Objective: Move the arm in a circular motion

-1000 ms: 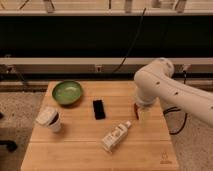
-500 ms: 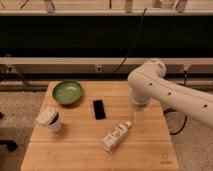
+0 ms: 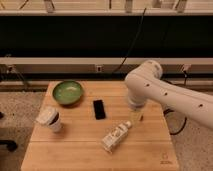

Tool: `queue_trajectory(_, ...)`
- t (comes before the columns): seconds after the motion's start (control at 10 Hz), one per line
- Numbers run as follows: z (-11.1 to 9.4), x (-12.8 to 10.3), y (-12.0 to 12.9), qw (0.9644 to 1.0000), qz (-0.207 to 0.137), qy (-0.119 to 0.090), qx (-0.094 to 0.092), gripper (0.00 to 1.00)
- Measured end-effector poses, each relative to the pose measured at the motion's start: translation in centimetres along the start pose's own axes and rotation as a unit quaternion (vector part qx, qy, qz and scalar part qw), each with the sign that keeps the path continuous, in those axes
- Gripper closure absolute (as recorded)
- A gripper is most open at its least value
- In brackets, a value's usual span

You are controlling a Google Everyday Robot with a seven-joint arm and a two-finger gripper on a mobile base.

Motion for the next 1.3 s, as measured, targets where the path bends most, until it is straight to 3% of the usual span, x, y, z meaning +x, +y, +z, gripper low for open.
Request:
queue_trajectory(1.0, 1.4, 0.2, 0.4, 0.9998, 0.005, -0.017, -0.006, 0.20)
queue_trajectory(1.3, 2.1, 1.2, 0.7, 0.9996, 0.015, -0.022, -0.012, 0.20)
